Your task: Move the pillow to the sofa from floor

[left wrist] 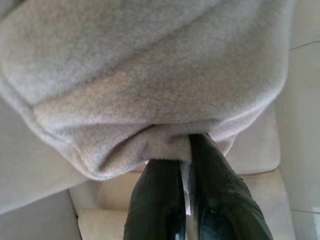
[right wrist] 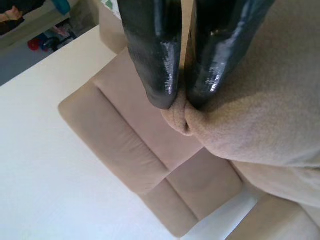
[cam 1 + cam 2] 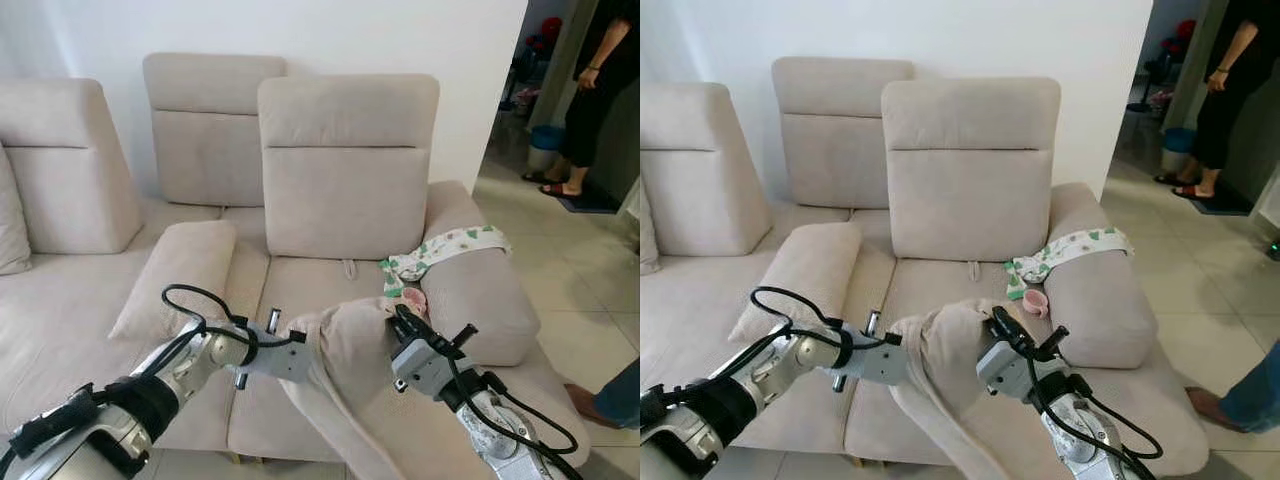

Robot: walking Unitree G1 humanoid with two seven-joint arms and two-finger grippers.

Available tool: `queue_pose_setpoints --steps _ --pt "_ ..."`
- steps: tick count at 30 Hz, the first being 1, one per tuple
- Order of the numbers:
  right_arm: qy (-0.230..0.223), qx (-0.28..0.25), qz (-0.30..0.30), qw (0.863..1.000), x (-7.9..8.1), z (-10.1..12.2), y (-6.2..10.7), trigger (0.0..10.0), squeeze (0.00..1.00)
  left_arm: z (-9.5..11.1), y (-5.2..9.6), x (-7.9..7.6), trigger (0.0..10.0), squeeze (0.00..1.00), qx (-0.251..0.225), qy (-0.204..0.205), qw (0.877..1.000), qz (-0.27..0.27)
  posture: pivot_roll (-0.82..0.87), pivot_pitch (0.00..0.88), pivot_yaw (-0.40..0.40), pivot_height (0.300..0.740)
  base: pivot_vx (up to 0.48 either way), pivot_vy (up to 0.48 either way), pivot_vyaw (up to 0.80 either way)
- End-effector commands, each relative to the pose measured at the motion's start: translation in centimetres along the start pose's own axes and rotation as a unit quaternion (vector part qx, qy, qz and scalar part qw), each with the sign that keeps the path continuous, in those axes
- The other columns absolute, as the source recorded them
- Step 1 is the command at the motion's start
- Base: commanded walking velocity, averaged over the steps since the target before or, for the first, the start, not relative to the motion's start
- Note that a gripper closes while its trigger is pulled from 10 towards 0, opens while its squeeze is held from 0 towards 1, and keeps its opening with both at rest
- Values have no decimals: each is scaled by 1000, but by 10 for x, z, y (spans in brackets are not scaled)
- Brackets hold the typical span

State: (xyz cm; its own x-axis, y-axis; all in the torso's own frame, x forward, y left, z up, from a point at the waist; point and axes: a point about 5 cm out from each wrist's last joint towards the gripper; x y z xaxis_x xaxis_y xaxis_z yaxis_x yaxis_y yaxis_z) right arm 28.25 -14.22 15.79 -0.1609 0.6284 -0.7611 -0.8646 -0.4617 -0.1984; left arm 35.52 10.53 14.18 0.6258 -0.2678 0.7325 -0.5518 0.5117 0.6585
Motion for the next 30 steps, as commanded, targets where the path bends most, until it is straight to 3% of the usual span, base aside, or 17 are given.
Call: queue_pose_setpoints --steps 1,30 --pt "-7 -38 11 999 7 16 -4 10000 0 15 0 6 10000 0 -41 -20 999 12 -81 0 36 740 0 0 0" --pt "-8 -39 9 999 9 17 -6 10000 0 15 -1 8 10000 0 -53 -25 998 14 -77 0 48 740 0 0 0"
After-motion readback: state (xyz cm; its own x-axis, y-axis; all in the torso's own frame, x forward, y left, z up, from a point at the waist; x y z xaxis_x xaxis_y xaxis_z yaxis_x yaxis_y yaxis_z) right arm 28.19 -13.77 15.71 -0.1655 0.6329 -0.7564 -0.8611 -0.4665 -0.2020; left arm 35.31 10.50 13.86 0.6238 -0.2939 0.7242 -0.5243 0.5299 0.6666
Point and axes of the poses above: a point about 5 cm out from each wrist's last joint towards the gripper, its own y axis pointing back from the gripper into the wrist, its own z axis along the axis of the wrist's last joint, x = y × z, and after that the axes turned 2 degrees about -y, right-handed
